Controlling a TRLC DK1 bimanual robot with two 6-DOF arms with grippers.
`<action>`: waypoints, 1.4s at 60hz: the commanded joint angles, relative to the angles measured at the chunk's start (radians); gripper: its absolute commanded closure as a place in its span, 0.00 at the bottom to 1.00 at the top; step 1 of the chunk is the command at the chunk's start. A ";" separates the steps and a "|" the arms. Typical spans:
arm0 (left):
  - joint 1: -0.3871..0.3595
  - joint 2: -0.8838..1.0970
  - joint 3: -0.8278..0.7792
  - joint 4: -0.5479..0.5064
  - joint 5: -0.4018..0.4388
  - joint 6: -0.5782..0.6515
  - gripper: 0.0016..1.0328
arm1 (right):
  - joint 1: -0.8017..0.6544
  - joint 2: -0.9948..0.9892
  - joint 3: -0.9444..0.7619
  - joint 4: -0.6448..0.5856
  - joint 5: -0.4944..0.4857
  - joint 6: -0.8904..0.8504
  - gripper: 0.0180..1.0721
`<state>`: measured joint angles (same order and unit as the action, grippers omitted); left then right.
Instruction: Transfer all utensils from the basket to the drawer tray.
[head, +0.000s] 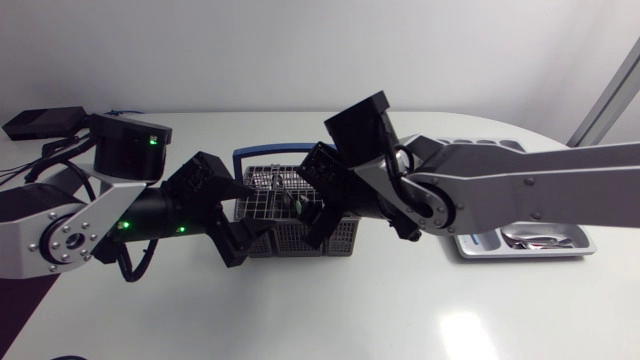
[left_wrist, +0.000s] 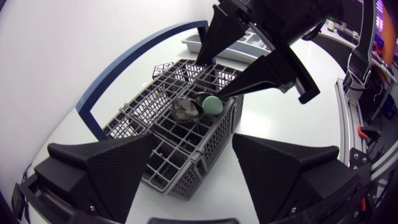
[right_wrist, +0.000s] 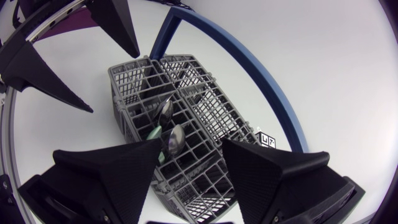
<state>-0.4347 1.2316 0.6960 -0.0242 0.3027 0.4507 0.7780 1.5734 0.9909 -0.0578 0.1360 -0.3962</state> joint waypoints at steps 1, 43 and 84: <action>0.005 0.017 -0.029 0.009 0.009 0.023 0.16 | 0.015 0.037 -0.032 0.023 0.010 0.011 0.32; -0.001 0.009 -0.039 0.007 0.009 0.020 0.16 | 0.072 0.066 -0.078 0.121 0.117 -0.070 0.92; -0.007 -0.003 -0.056 0.010 0.009 0.019 0.16 | 0.070 -0.036 -0.130 0.176 0.109 -0.076 0.95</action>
<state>-0.4347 1.2304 0.6662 -0.0242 0.3027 0.4503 0.8425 1.5711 0.8921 0.0975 0.2440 -0.4648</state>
